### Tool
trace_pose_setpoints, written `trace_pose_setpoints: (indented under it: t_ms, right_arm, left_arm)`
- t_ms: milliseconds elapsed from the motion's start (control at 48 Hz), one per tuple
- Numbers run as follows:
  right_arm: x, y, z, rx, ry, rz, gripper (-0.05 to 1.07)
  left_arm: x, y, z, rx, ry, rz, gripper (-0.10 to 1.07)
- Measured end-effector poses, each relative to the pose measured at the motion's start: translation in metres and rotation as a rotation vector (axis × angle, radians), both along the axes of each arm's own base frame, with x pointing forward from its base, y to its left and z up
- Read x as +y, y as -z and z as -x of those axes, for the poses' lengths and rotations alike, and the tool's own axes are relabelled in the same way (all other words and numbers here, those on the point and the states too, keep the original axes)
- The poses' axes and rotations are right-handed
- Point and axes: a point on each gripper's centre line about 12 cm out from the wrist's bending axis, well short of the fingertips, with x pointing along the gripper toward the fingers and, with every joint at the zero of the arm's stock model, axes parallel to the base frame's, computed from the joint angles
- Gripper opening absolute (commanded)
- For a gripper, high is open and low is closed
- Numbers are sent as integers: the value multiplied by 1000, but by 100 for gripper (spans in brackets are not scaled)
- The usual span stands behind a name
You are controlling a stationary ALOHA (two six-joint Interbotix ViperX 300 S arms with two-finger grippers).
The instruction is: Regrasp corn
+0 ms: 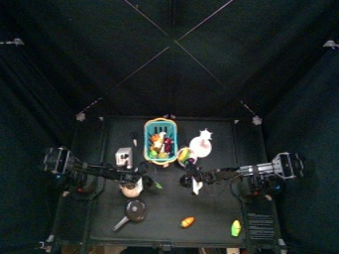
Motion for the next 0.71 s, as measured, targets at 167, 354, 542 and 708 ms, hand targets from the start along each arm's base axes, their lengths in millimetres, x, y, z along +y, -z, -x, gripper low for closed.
trace_pose_setpoints:
  t_ms: [167, 354, 542, 708]
  right_arm:
    - [-1, 1, 0, 6, 5, 2, 52]
    - [-2, 3, 1, 27, 20, -1, 52]
    - [6, 7, 4, 71, 45, -35, 52]
    - [25, 10, 12, 150, 86, -123, 53]
  left_arm:
    - [1, 1, 0, 6, -8, 4, 74]
    - [1, 1, 0, 8, -7, 2, 88]
    - [2, 1, 0, 8, -9, 2, 89]
    - [2, 0, -1, -2, -6, -1, 89]
